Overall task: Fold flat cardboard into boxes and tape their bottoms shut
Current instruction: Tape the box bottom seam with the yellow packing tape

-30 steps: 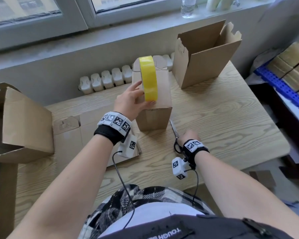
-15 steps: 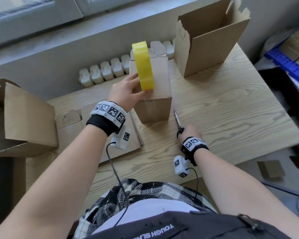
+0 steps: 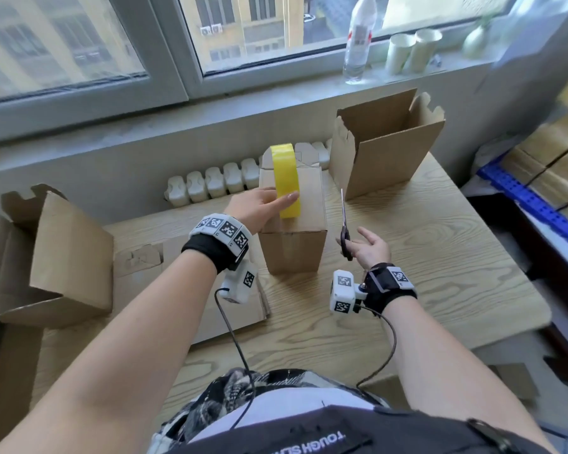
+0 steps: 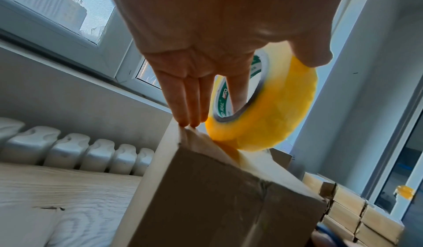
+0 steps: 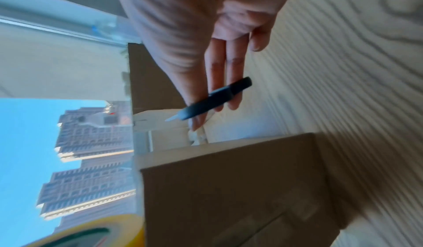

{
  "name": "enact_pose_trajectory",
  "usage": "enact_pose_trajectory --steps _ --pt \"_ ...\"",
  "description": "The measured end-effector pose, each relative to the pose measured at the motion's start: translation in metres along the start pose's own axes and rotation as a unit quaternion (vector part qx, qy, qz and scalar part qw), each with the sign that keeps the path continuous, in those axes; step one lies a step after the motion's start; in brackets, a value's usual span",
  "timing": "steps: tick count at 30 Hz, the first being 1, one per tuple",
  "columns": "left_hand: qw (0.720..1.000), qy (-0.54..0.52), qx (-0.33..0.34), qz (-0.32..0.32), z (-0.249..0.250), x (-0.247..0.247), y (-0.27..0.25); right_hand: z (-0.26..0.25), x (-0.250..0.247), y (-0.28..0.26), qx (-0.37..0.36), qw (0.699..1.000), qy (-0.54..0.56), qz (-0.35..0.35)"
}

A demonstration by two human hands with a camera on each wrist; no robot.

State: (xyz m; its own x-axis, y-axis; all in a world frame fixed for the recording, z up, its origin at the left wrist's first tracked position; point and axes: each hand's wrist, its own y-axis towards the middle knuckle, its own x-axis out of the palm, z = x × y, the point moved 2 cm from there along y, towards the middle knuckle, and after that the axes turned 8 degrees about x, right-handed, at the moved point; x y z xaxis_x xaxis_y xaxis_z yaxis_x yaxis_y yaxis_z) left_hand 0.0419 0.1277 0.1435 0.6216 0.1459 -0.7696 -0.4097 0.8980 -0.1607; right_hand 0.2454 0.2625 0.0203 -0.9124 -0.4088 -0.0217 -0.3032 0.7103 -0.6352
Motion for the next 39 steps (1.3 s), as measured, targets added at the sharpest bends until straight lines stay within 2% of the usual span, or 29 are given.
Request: enact_pose_trajectory --steps 3,6,10,14,17,22,29,39 --pt "0.998 -0.068 -0.009 -0.004 0.001 -0.003 -0.003 -0.025 0.007 -0.013 -0.041 0.999 0.02 -0.019" --pt "0.995 -0.099 -0.01 -0.009 0.003 -0.007 -0.002 -0.043 0.013 -0.024 -0.075 0.995 -0.005 -0.065" --pt "0.996 -0.092 -0.019 -0.007 0.006 -0.007 0.002 -0.056 0.018 -0.034 -0.169 0.974 -0.13 -0.083" --pt "0.996 -0.085 -0.022 -0.011 0.011 -0.006 0.001 -0.057 0.014 -0.035 -0.216 0.931 -0.291 -0.037" --pt "0.996 -0.08 -0.024 -0.012 0.014 -0.008 0.001 -0.053 0.001 -0.037 -0.218 0.91 -0.354 -0.005" --pt "0.995 -0.09 -0.029 -0.011 0.012 -0.007 -0.002 -0.066 -0.018 -0.044 -0.208 0.872 -0.443 -0.007" --pt "0.996 -0.083 -0.015 -0.003 0.012 -0.005 -0.001 -0.099 -0.006 -0.051 -0.192 0.817 -0.543 -0.017" --pt "0.998 -0.056 0.016 -0.014 0.008 -0.002 0.006 -0.112 0.034 -0.048 -0.208 0.785 -0.581 -0.057"
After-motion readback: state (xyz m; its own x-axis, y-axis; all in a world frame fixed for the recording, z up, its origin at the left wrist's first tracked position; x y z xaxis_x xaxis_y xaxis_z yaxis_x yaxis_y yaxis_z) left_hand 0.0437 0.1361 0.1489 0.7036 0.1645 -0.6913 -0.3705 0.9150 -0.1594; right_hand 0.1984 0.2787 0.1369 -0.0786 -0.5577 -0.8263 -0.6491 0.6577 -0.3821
